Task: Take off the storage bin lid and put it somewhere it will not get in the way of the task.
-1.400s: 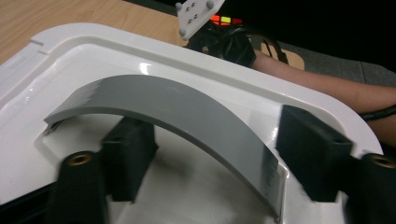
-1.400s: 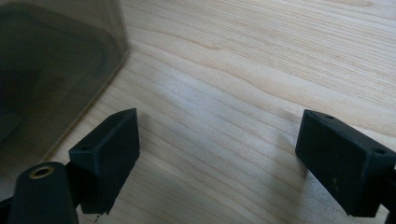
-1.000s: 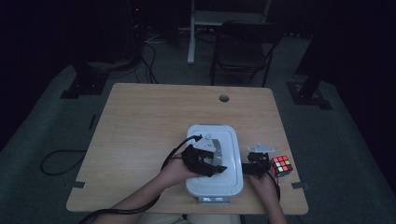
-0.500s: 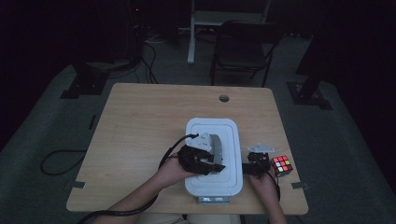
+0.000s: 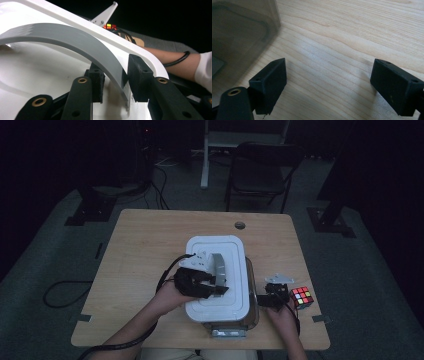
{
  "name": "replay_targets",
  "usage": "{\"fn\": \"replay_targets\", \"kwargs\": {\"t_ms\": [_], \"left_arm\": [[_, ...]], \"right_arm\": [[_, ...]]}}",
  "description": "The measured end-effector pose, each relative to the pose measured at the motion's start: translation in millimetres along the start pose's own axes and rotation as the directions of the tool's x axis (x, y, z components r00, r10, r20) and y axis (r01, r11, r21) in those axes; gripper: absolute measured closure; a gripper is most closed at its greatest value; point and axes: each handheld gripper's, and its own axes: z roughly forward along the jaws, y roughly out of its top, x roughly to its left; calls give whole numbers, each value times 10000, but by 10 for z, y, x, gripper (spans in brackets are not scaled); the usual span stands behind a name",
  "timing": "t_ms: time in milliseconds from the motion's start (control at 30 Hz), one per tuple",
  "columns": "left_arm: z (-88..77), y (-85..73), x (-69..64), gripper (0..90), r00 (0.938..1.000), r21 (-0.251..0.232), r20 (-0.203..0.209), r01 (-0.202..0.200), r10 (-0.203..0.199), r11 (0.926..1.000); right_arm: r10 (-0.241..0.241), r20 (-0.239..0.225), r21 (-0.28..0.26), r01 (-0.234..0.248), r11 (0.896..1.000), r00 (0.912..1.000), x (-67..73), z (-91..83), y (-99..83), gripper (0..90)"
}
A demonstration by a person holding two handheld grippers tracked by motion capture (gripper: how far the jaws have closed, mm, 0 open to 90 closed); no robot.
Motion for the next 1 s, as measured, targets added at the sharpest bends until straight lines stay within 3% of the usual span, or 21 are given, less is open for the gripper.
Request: {"fn": "replay_targets", "kwargs": {"t_ms": [300,567,1000], "left_arm": [[-232,-70,84,681,9990,-150,-415,168,-174,9997],[-546,-196,182,681,9953,-281,-899,329,-353,9991],[-899,-477,355,682,9910,-465,-1060,770,-816,9959]], "right_arm": [[0,1,3,0,10000,10000,0,0,0,134],[-1,-1,4,1,10000,10000,0,0,0,134],[-13,7,-8,13,10000,10000,0,1,0,134]]}}
